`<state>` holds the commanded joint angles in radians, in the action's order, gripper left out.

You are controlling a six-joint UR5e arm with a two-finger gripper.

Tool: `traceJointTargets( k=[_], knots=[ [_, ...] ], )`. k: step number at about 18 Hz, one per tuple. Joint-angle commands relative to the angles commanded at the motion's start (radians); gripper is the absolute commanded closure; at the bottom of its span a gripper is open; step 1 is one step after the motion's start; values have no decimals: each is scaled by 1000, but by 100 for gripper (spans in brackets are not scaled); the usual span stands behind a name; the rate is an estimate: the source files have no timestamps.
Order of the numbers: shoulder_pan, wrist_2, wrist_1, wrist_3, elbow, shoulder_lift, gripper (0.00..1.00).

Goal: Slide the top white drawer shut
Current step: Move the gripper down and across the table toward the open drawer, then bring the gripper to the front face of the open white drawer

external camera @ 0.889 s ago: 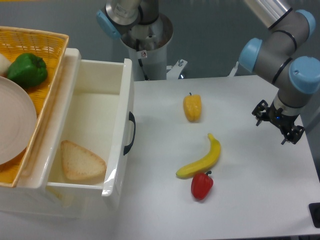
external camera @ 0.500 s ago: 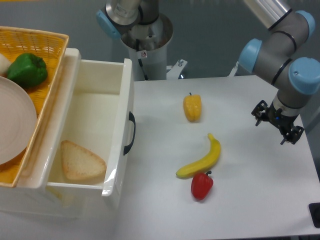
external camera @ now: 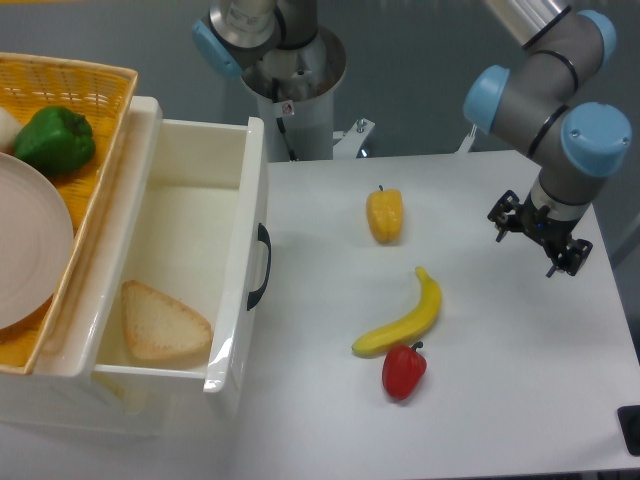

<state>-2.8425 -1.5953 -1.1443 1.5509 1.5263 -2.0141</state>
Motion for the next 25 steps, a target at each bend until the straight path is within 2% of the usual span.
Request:
traceJointTargets(
  k=[2, 6, 9, 11, 14, 15, 17, 19, 21, 25],
  knots=[
    [8, -2, -5, -17, 5, 2, 0],
    [21, -6, -8, -161, 8, 5, 0],
    [35, 6, -5, -276, 49, 18, 0],
    [35, 26, -5, -330, 55, 20, 1],
    [52, 75, -5, -394, 74, 21, 22],
    [55, 92, -6, -417, 81, 25, 40],
    [63, 145, -14, -457, 86, 28, 60],
    [63, 213, -20, -530, 92, 29, 73],
    [63, 293, -34, -615, 94, 29, 78],
    [63, 393, -89, -696, 94, 35, 89]
  ],
)
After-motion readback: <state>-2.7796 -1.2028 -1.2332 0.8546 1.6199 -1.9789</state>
